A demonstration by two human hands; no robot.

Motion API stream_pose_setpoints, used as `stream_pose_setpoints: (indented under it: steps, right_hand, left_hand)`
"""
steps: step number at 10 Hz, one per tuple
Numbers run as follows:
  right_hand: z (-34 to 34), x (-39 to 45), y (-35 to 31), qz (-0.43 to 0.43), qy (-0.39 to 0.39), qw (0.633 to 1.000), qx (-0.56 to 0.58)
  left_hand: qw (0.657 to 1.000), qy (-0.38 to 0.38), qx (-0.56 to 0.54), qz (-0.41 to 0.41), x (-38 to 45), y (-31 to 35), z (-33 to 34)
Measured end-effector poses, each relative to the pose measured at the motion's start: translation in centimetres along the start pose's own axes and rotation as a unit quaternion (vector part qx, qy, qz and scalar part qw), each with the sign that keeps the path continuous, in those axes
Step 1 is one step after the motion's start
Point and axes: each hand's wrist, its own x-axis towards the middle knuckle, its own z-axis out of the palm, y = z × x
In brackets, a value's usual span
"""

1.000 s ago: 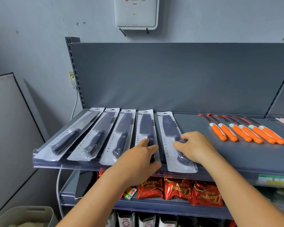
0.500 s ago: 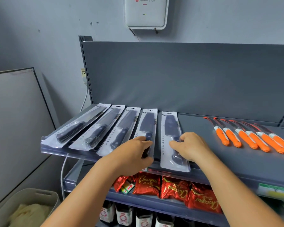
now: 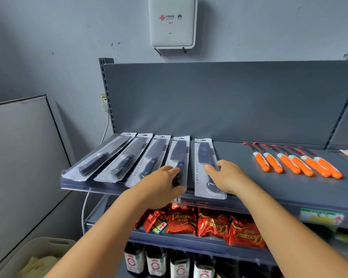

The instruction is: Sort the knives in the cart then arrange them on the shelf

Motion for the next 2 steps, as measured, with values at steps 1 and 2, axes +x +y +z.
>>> stream_pose_setpoints:
  steps: [1,2]
  right_hand:
    - [-0.3,-2.0,-0.5,0.005,-0.02,1.0,0.006]
    - [-0.8,-4.5,-1.1,-0.011,0.002,1.0,0.023]
  left_hand:
    - [1.0,0.005,-0.004,-0.007,-1.0,0.2,-0.3]
    - [0.999,0.038,0.005,0.0,-2.5,0.2,-0.8]
